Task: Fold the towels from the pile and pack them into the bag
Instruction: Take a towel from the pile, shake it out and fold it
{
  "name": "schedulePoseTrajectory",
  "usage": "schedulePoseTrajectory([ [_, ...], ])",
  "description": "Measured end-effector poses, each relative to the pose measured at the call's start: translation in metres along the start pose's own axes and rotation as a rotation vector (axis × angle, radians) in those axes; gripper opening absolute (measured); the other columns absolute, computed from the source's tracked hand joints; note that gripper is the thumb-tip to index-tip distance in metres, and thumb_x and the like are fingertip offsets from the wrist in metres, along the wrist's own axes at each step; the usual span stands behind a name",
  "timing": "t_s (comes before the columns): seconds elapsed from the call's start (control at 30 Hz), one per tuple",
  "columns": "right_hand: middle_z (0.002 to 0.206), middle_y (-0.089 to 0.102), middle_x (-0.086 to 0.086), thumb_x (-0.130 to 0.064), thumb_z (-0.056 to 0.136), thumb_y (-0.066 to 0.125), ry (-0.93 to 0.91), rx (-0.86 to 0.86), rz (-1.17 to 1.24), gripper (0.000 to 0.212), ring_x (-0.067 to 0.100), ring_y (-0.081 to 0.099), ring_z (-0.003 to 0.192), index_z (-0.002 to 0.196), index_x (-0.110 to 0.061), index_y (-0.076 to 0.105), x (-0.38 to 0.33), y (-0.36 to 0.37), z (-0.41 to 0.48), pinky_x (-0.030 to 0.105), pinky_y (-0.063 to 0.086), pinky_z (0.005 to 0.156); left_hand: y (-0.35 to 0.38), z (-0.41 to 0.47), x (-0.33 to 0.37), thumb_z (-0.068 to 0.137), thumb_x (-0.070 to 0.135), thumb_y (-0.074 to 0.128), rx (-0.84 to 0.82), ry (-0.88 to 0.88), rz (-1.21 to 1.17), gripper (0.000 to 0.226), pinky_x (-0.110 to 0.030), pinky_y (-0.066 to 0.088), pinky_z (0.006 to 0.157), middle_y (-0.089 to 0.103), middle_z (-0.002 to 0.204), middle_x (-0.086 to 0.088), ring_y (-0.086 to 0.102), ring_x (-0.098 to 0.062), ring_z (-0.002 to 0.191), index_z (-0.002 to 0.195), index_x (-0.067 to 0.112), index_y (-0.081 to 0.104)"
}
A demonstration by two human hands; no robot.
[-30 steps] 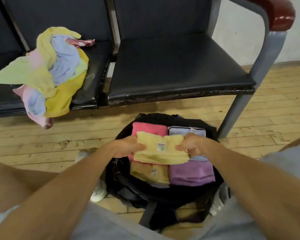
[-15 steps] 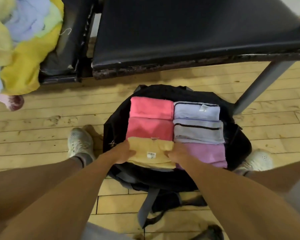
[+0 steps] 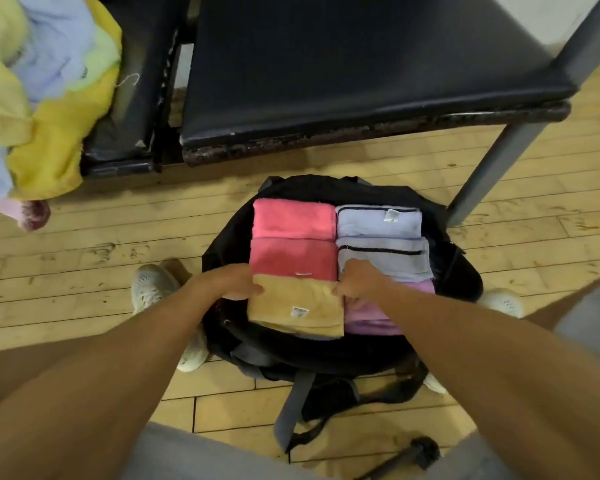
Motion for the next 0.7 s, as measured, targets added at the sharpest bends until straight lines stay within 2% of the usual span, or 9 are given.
schedulePoseTrajectory([
  [0.03, 0.077, 0.066, 0.008, -0.013, 0.082, 0.068, -0.005, -0.021, -0.043, 0.016, 0.021, 0.065, 0.069, 0.072, -0.010, 0.056, -0.006, -0.014, -0.006, 0.019, 0.044, 0.052, -0.010, -0.007, 0.002, 0.100, 0.029, 0.048, -0.015, 0.007, -0.027, 0.025, -0.028, 0.044, 0.074, 0.066, 0.107, -0.012, 0.062, -0.025, 0.095, 0.101, 0.009, 0.063],
  [0.1, 0.072, 0.067, 0.005, -0.016, 0.086, 0.065, -0.043, -0.057, -0.096, 0.011, 0.019, 0.062, 0.060, 0.078, -0.008, 0.064, -0.019, -0.042, -0.016, 0.020, 0.051, 0.057, -0.034, -0.027, 0.009, 0.100, 0.028, 0.048, -0.044, 0.036, -0.098, 0.024, -0.022, 0.045, 0.063, 0.067, 0.105, -0.009, 0.061, -0.017, 0.083, 0.099, 0.009, 0.063],
  [0.13, 0.078, 0.069, 0.008, -0.018, 0.090, 0.061, -0.077, -0.076, -0.091, 0.015, 0.021, 0.064, 0.062, 0.087, -0.005, 0.069, -0.026, -0.054, -0.020, 0.022, 0.054, 0.063, -0.046, -0.040, 0.012, 0.100, 0.028, 0.048, -0.035, 0.069, -0.125, 0.026, -0.021, 0.047, 0.065, 0.068, 0.106, -0.007, 0.063, -0.014, 0.084, 0.106, 0.008, 0.064],
  [0.2, 0.087, 0.068, 0.011, -0.016, 0.095, 0.058, -0.131, -0.104, 0.015, 0.019, 0.016, 0.066, 0.061, 0.103, -0.003, 0.069, -0.043, -0.078, -0.036, 0.021, 0.055, 0.062, -0.074, -0.066, 0.018, 0.101, 0.027, 0.046, -0.008, 0.144, -0.169, 0.030, -0.024, 0.053, 0.079, 0.070, 0.106, -0.005, 0.067, -0.015, 0.093, 0.118, 0.008, 0.062],
  [0.3, 0.088, 0.070, 0.010, -0.014, 0.094, 0.062, -0.287, -0.033, 0.159, 0.008, 0.018, 0.069, 0.073, 0.095, -0.007, 0.067, -0.078, -0.113, -0.065, 0.028, 0.059, 0.070, -0.113, -0.110, 0.027, 0.101, 0.030, 0.048, 0.069, 0.251, -0.232, 0.029, -0.027, 0.055, 0.085, 0.072, 0.104, -0.007, 0.070, -0.017, 0.095, 0.118, 0.010, 0.061],
  [0.37, 0.090, 0.071, 0.011, -0.015, 0.095, 0.060, -0.386, 0.027, 0.217, 0.008, 0.020, 0.071, 0.073, 0.090, -0.011, 0.066, -0.106, -0.136, -0.080, 0.030, 0.059, 0.071, -0.140, -0.132, 0.030, 0.100, 0.030, 0.049, 0.162, 0.323, -0.337, 0.028, -0.025, 0.056, 0.080, 0.073, 0.101, -0.009, 0.071, -0.018, 0.093, 0.116, 0.010, 0.062],
  [0.5, 0.087, 0.073, 0.010, -0.015, 0.096, 0.060, -0.555, 0.228, 0.358, 0.010, 0.019, 0.071, 0.067, 0.089, -0.013, 0.067, -0.164, -0.178, -0.099, 0.025, 0.056, 0.057, -0.192, -0.161, 0.026, 0.100, 0.022, 0.049, 0.434, 0.453, -0.540, 0.022, -0.028, 0.057, 0.078, 0.072, 0.094, -0.012, 0.071, -0.021, 0.083, 0.110, 0.009, 0.063],
  [0.6, 0.086, 0.073, 0.009, -0.014, 0.095, 0.060, -0.645, 0.361, 0.427, 0.011, 0.016, 0.069, 0.068, 0.087, -0.017, 0.067, -0.203, -0.196, -0.098, 0.024, 0.055, 0.058, -0.223, -0.164, 0.007, 0.099, 0.016, 0.049, 0.638, 0.431, -0.564, 0.016, -0.029, 0.055, 0.077, 0.068, 0.094, -0.010, 0.068, -0.020, 0.080, 0.103, 0.012, 0.064],
  [0.7, 0.086, 0.073, 0.004, -0.014, 0.095, 0.060, -0.688, 0.411, 0.445, 0.009, 0.013, 0.067, 0.073, 0.094, -0.015, 0.069, -0.235, -0.198, -0.085, 0.026, 0.057, 0.067, -0.244, -0.162, -0.023, 0.096, 0.008, 0.048, 0.804, 0.364, -0.577, 0.018, -0.029, 0.052, 0.074, 0.068, 0.095, -0.009, 0.065, -0.018, 0.081, 0.103, 0.010, 0.064],
])
Point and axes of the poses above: each hand's wrist, its own z-axis towards the middle knuckle, its own y-axis out of the palm, x = y × z, the point moved 2 cm from there along z, towards the middle knuckle
